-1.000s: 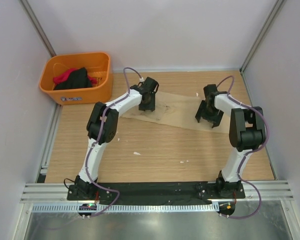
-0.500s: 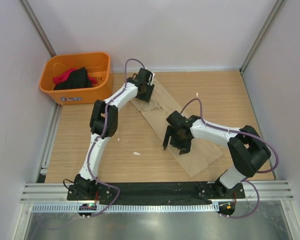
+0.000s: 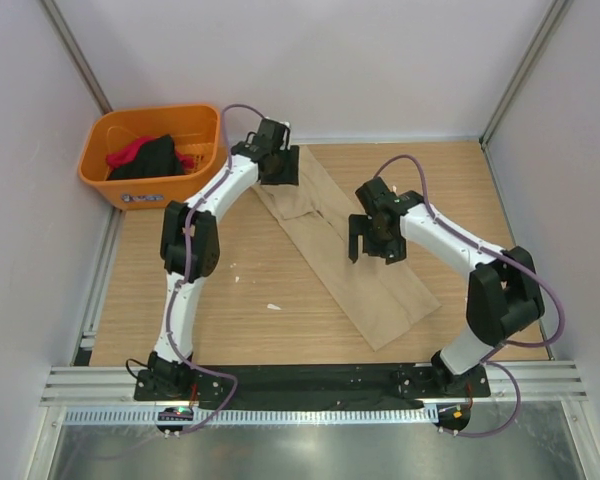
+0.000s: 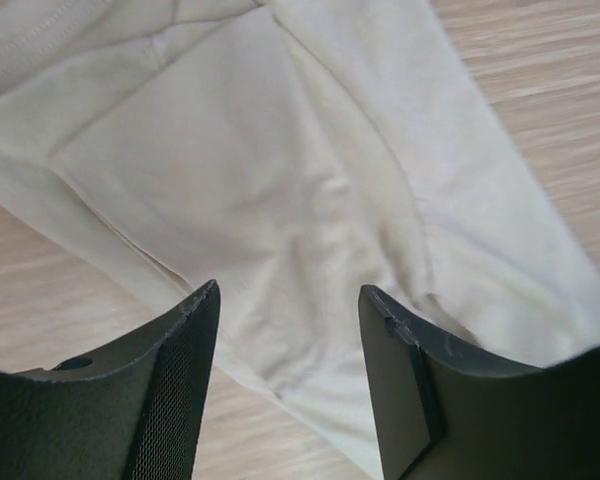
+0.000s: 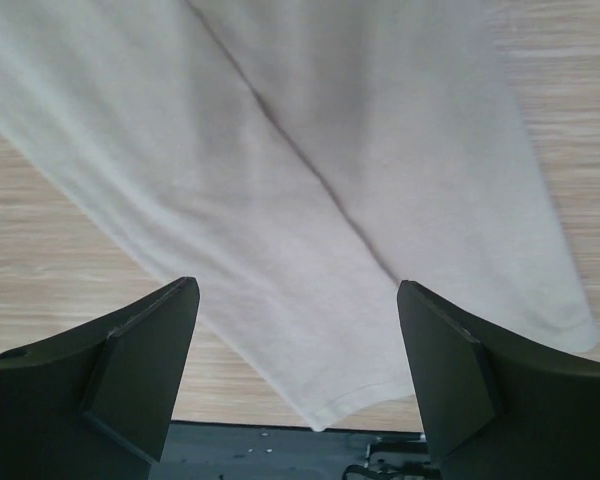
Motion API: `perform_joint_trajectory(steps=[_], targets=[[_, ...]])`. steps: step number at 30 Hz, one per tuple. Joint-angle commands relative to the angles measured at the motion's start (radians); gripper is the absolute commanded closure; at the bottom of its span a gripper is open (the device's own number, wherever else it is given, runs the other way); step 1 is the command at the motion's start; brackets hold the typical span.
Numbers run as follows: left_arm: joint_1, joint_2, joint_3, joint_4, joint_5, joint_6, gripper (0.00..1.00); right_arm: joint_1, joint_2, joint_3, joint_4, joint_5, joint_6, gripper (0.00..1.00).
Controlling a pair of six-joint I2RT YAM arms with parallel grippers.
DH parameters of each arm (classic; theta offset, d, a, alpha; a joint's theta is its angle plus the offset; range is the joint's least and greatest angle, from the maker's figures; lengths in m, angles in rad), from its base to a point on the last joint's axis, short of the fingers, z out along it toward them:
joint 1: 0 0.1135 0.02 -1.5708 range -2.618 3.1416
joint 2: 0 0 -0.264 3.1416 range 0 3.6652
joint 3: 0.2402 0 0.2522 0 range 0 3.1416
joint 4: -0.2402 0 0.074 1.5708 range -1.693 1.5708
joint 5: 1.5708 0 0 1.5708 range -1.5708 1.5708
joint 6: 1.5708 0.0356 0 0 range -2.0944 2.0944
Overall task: Fold and stack the t-shirts
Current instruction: Fold the tshirt
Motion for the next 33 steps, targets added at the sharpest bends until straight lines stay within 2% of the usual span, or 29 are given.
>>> perform_joint_trajectory(steps=[1,5,11,16,22,27,33], targets=[[-0.031,-0.077,-0.092,0.088,0.034,-0.193,0.41,-0.011,0.058,0.068,-0.004,0.025,-0.15,0.13],[-0.056,-0.034,-0.103,0.138,-0.02,-0.256,0.41,-0.012,0.151,0.093,0.068,0.016,-0.196,0.12],[-0.056,0.131,-0.005,0.151,-0.014,-0.286,0.42,-0.011,0.22,0.03,0.122,0.086,-0.181,0.12],[-0.053,0.275,0.137,0.126,0.034,-0.232,0.42,0.017,0.2,-0.11,0.157,0.121,-0.057,0.12],[-0.048,0.329,0.213,0.154,0.12,-0.206,0.42,0.125,0.145,-0.209,0.169,0.137,0.136,0.12],[-0.048,0.369,0.26,0.201,0.176,-0.169,0.42,0.227,0.163,-0.181,0.189,0.056,0.285,0.12],[-0.04,0.411,0.319,0.238,0.287,-0.149,0.42,0.279,0.183,-0.095,0.281,-0.055,0.422,0.11]])
